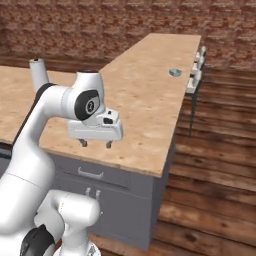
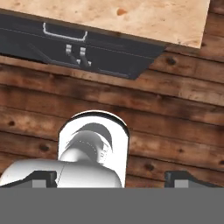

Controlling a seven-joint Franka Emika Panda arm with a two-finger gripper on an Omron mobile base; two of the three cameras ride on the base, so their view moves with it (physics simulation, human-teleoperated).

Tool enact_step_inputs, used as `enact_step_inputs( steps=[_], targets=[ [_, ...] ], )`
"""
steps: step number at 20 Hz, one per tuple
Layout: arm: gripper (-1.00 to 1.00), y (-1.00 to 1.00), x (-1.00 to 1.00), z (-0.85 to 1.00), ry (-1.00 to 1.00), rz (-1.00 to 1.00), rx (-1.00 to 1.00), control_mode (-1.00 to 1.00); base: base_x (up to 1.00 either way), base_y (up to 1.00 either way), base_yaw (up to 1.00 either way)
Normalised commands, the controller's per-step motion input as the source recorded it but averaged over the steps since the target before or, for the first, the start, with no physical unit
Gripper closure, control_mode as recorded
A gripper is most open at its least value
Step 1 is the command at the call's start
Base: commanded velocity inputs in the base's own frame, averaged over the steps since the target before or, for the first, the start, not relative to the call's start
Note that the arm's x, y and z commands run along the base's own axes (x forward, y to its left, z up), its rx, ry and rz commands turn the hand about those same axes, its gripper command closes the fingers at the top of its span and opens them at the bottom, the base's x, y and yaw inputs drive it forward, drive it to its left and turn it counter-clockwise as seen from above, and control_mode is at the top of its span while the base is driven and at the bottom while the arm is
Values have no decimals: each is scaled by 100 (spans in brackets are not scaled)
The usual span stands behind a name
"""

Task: Pick the cup and tupperware and place them in the sink. Then turn on the water.

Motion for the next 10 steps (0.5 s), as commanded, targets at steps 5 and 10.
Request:
enact_step_inputs(
  steps=[5,10],
  targets=[
    [-100,0,0,0,0,0,0,100,2,-100,41],
    [-100,0,0,0,0,0,0,100,0,-100,47]
  ],
)
